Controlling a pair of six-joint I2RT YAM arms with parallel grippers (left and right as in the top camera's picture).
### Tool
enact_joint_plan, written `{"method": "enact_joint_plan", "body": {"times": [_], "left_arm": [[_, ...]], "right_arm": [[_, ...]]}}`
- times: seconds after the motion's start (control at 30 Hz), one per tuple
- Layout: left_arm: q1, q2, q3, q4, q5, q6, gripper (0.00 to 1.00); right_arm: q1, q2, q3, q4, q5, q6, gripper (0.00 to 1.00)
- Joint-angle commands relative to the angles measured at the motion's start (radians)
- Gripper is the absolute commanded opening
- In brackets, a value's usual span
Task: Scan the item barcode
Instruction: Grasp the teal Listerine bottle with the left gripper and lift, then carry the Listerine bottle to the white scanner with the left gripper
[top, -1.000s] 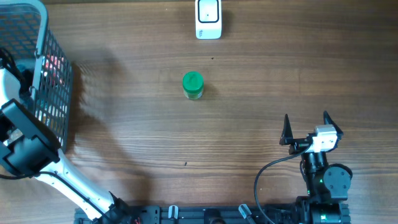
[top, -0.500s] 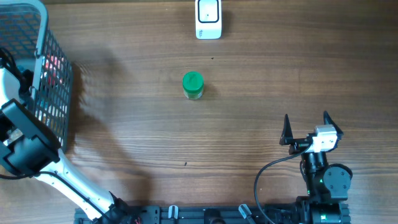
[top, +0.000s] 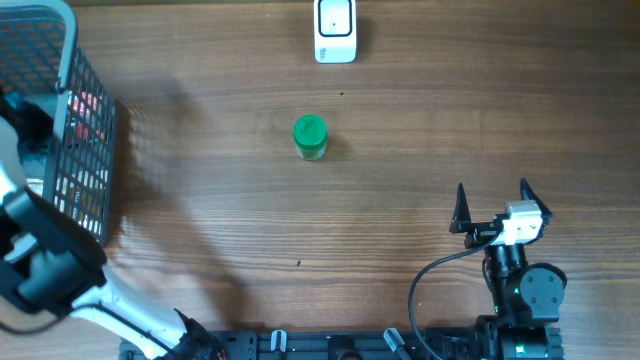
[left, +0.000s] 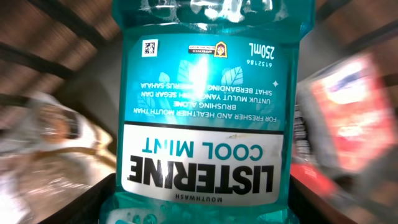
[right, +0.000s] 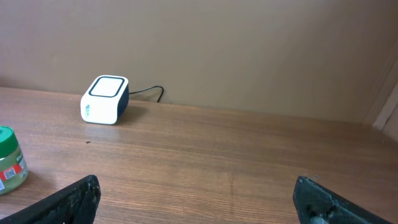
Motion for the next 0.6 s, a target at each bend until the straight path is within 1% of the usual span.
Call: {"method": "enact_joint_plan", "body": {"times": [0.0,0.3,0.37,0.43,0.57], "left_arm": [[0.005,-0.15,0.01,0.007,0.001,0.019,0.68],[0.004,-0.377,0.01,-0.021,0.016,0.009,0.69],[0.004,-0.41,0.01,-0.032,0.062,0.008,0.69],[0.003,-0.44,0.01,-0.041,0.107,-0.018,0.69],[0.002,-0.475,0.01,-0.055,0.265,-0.04,0.69]], "right_arm": [[0.007,-0.004,-0.001,0.002,0.006,-0.009,1.0],[0.007,-0.004,-0.001,0.002,0.006,-0.009,1.0],[0.007,-0.004,0.0,0.002,0.006,-0.01,1.0],[0.007,-0.004,-0.001,0.002,0.006,-0.009,1.0],[0.007,-0.004,-0.001,0.002,0.006,-0.009,1.0]]}}
